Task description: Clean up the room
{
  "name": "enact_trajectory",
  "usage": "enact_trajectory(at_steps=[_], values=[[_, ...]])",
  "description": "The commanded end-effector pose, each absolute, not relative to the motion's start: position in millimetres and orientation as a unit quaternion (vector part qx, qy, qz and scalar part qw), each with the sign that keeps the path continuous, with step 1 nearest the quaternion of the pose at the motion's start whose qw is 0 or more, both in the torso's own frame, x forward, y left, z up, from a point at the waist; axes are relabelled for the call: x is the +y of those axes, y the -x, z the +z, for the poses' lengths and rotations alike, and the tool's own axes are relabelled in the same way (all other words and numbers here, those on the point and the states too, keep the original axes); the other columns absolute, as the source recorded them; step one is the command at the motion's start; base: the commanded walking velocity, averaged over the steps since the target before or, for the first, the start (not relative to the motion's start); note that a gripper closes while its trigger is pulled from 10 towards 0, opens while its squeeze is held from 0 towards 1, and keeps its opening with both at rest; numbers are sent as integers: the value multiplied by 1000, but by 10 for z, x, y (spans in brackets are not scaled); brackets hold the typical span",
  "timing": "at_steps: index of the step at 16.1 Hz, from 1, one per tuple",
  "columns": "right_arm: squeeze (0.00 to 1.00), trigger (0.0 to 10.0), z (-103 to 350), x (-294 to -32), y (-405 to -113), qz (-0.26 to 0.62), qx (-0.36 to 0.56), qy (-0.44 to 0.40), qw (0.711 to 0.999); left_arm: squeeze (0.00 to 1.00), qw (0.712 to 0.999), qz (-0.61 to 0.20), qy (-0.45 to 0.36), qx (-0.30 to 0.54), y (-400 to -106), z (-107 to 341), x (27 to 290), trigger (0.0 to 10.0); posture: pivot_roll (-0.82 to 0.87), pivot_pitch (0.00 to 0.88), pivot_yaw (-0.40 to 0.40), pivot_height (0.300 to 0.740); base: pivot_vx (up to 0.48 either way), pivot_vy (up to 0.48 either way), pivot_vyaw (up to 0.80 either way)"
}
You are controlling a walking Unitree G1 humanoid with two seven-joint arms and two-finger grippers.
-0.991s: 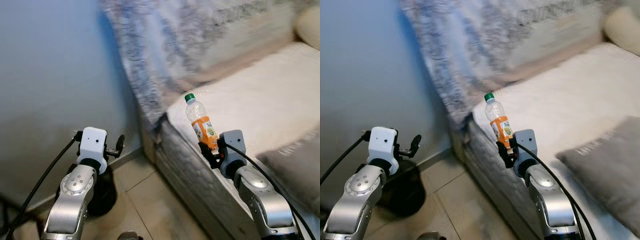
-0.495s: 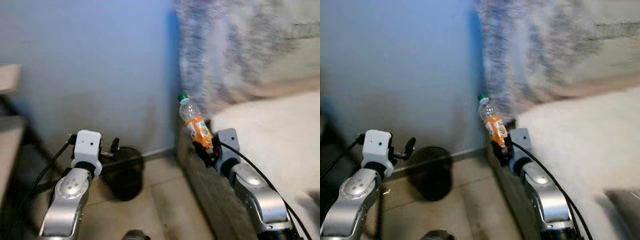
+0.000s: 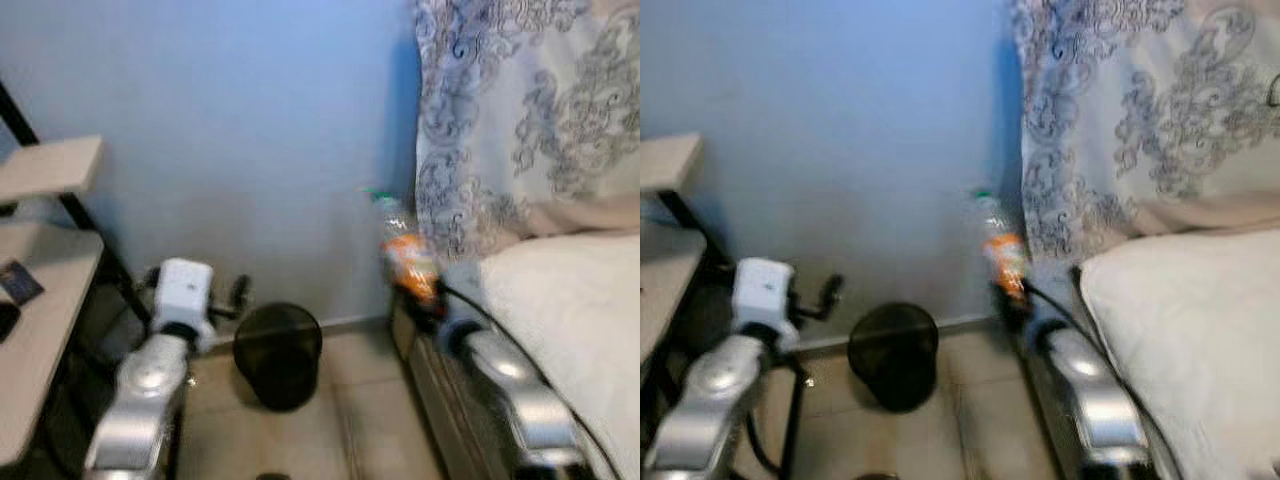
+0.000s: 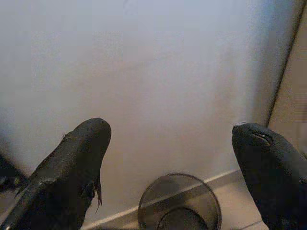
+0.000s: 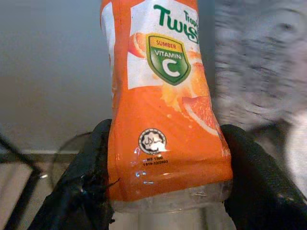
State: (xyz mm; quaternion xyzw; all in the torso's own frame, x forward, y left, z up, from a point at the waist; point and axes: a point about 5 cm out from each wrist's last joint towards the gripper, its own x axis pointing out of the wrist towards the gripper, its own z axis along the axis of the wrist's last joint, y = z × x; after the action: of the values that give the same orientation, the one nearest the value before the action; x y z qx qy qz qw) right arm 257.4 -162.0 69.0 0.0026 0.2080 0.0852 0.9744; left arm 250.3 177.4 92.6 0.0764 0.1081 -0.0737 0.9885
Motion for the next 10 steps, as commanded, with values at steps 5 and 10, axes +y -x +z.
enact_trajectory(at_steps=[5,10], values=[[0,10000,756,-1503,-2604,111,186,12,976,0,989,-75,-81,102,-2557,960,1831,10000,40,0,62,740,303,0,0],[0,10000,752,-1430,-2640,135,185,25,973,0,988,-81,-84,99,-2550,975,1812,10000,52,0,54,740,306,0,800]])
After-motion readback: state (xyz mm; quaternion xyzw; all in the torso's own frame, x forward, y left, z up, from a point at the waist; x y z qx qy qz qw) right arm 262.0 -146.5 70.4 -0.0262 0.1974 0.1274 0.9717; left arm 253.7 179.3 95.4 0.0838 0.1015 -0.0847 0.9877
